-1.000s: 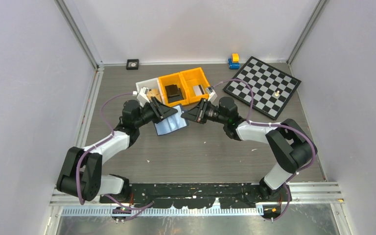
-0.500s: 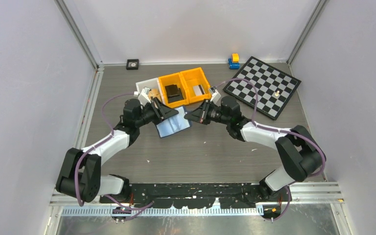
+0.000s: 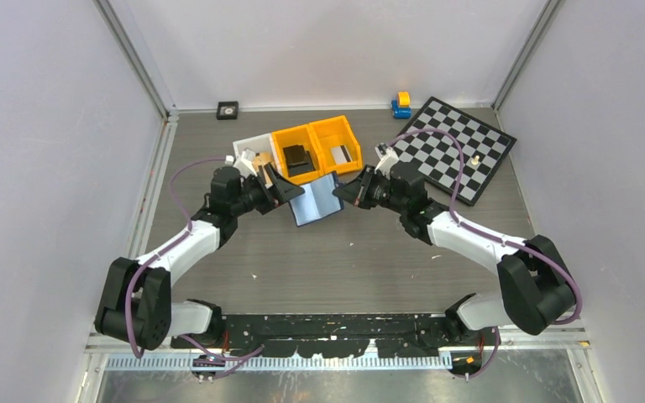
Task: Take the credit cards out of the card holder
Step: Remove the credit card from the card holder.
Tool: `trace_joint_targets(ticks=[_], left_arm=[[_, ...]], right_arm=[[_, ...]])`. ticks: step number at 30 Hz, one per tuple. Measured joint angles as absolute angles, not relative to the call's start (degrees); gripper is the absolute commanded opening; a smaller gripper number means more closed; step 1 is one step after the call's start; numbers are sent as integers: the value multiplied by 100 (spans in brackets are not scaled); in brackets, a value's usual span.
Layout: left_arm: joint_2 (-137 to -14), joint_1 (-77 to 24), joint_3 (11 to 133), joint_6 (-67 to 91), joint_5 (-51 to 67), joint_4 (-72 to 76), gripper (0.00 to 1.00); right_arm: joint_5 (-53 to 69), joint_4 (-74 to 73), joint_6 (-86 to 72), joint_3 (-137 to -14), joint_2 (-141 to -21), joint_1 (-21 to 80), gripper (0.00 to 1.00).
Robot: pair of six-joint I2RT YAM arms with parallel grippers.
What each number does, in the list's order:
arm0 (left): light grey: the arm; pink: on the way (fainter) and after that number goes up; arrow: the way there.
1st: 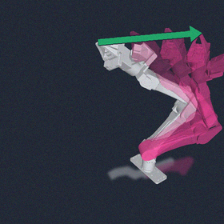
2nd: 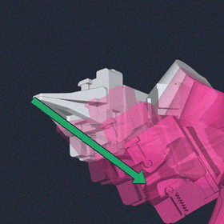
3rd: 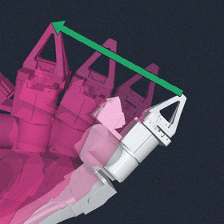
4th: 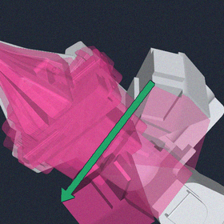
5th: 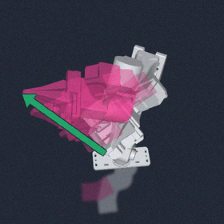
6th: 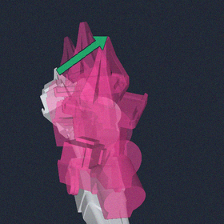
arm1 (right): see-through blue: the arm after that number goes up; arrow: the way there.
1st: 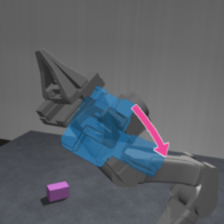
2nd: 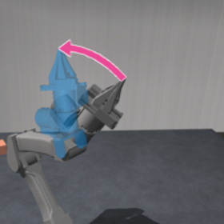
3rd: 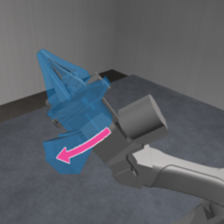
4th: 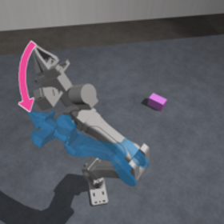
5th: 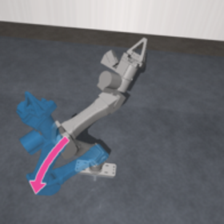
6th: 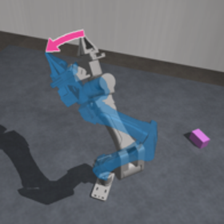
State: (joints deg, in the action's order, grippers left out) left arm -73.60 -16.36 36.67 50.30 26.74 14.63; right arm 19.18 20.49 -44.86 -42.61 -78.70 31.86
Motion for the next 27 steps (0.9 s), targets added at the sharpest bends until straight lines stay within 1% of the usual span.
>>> trace_joint_targets(ticks=[1,3,4,5,11,19,27], left_arm=[[-7360,-1636,3667,5028,2657,1433,83],[-7360,-1636,3667,5026,2622,1352,88],[-7360,-1636,3667,5028,2606,1323,95],[-7360,-1636,3656,5033,2606,1341,99],[-7533,-1638,3468,5256,2862,1994,100],[-7950,-1638,3343,5671,3179,2716,100],[-7953,-1765,3133,6071,3500,4005,99]], right_arm=[[1881,2008,-4469,-4261,-7863,3186,1],[1796,1911,-4431,-4261,-7830,3186,1],[1758,1885,-4416,-4257,-7813,3186,1],[1739,1881,-4407,-4250,-7793,3186,0],[1962,2281,-4674,-4176,-7784,3118,1],[2447,3208,-5439,-3780,-7791,2668,1],[2707,3769,-5789,-3771,-7933,2626,1]])
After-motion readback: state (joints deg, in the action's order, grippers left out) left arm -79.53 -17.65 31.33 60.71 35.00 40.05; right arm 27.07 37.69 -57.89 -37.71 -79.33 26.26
